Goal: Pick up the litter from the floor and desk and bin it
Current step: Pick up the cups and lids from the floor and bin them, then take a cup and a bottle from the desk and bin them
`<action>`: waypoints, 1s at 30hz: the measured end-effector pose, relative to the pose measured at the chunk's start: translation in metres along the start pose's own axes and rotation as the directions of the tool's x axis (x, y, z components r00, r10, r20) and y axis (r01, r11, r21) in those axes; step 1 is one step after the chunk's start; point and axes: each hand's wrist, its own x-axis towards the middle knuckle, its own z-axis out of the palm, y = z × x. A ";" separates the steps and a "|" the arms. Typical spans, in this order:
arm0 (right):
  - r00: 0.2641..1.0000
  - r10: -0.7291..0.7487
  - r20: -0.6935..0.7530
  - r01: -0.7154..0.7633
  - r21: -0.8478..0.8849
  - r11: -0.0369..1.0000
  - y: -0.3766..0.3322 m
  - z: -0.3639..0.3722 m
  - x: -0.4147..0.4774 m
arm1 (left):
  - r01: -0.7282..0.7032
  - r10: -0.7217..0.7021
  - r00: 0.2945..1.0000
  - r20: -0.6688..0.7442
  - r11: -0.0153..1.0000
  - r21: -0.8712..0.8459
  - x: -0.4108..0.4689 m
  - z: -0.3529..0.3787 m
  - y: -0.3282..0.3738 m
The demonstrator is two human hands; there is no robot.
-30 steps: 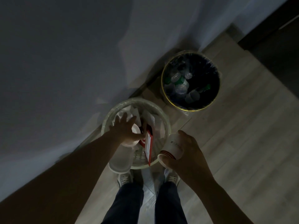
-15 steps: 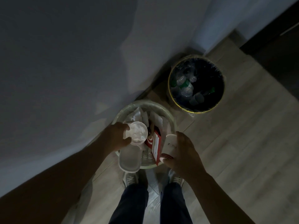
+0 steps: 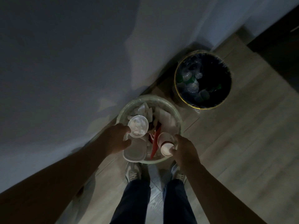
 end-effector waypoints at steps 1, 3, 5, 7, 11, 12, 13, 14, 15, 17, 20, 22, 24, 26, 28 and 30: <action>1.000 -0.014 -0.016 0.014 -0.023 1.000 0.000 -0.005 -0.003 | -0.003 0.003 1.000 0.002 1.000 0.004 -0.001 -0.002 0.002; 0.998 -0.058 -0.005 0.058 -0.069 0.996 -0.002 -0.016 -0.010 | 0.001 -0.001 1.000 0.009 1.000 0.017 -0.006 -0.007 0.007; 0.995 -0.092 0.034 0.095 -0.092 0.991 -0.004 -0.026 -0.017 | -0.004 0.003 1.000 0.016 0.999 0.040 -0.012 -0.013 0.014; 0.990 -0.109 0.084 0.118 -0.104 0.988 -0.006 -0.037 -0.026 | -0.012 0.011 1.000 0.021 0.999 0.049 -0.019 -0.020 0.022; 0.988 -0.114 0.103 0.125 -0.114 0.986 -0.016 -0.066 -0.051 | -0.054 0.050 0.998 0.039 0.994 0.094 -0.038 -0.041 0.044; 0.989 -0.115 0.097 0.127 -0.118 0.985 -0.020 -0.074 -0.059 | -0.069 0.065 0.997 0.044 0.991 0.112 -0.045 -0.048 0.050; 0.988 -0.120 0.093 0.132 -0.131 0.983 -0.025 -0.083 -0.068 | -0.083 0.077 0.996 0.052 0.988 0.131 -0.053 -0.056 0.056; 0.987 -0.130 0.089 0.142 -0.147 0.979 -0.032 -0.093 -0.078 | -0.097 0.089 0.994 0.059 0.983 0.156 -0.062 -0.065 0.061; 0.986 -0.140 0.088 0.153 -0.166 0.974 -0.039 -0.103 -0.088 | -0.108 0.098 0.993 0.064 0.977 0.183 -0.072 -0.074 0.065; 0.982 -0.170 0.086 0.185 -0.212 0.960 -0.057 -0.126 -0.110 | -0.132 0.124 0.991 0.052 0.964 0.229 -0.093 -0.098 0.075; 0.970 -0.228 0.087 0.243 -0.290 0.926 -0.087 -0.169 -0.148 | -0.159 0.152 0.987 0.046 0.954 0.253 -0.130 -0.144 0.094; 0.959 -0.273 0.078 0.283 -0.343 0.896 -0.109 -0.206 -0.174 | -0.185 0.186 0.982 0.022 0.944 0.272 -0.157 -0.181 0.107; 0.946 -0.322 0.038 0.313 -0.374 0.873 -0.134 -0.250 -0.202 | -0.203 0.216 0.976 -0.009 0.933 0.298 -0.185 -0.222 0.120; 0.929 -0.369 -0.025 0.329 -0.400 0.855 -0.158 -0.299 -0.231 | -0.202 0.232 0.971 -0.065 0.931 0.304 -0.213 -0.268 0.135; 0.900 -0.424 -0.102 0.350 -0.413 0.841 -0.181 -0.348 -0.260 | -0.209 0.262 0.954 -0.145 0.928 0.308 -0.239 -0.317 0.151; 0.852 -0.500 -0.154 0.386 -0.460 0.800 -0.201 -0.394 -0.292 | -0.228 0.310 0.925 -0.221 0.916 0.329 -0.268 -0.362 0.171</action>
